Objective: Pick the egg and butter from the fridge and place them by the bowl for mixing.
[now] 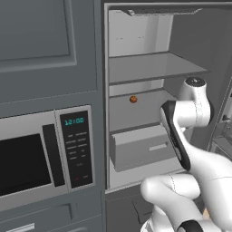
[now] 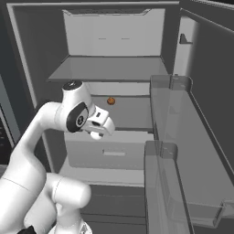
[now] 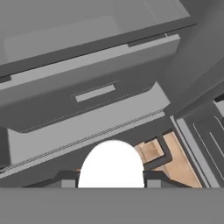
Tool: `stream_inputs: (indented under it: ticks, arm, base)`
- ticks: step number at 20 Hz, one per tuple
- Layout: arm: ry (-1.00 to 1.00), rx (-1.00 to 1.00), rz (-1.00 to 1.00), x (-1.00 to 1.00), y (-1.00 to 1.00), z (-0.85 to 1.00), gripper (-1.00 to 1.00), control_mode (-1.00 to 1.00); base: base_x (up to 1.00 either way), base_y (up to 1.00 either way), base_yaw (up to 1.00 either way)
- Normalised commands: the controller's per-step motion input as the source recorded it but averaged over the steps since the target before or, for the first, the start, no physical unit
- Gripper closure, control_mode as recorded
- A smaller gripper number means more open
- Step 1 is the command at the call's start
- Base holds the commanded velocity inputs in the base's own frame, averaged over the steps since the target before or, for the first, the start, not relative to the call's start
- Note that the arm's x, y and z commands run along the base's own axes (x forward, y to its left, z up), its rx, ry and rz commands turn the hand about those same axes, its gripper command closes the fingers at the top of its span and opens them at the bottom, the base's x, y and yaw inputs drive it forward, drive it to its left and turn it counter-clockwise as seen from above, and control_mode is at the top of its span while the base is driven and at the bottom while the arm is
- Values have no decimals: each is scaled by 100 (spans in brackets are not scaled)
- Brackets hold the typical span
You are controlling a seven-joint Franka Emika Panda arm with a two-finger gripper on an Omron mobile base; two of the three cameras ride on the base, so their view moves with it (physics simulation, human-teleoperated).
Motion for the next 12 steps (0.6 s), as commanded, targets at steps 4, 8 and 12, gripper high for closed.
stream_inputs:
  ticks: [4, 8, 12]
  arm:
    - [0, 0, 0, 0, 0, 0, 100, 100]
    - [0, 0, 0, 0, 0, 0, 100, 100]
    - [0, 0, 0, 0, 0, 0, 100, 100]
  base:
    - [-5, 3, -2]
    - [-59, 34, -15]
    - [-32, 59, -24]
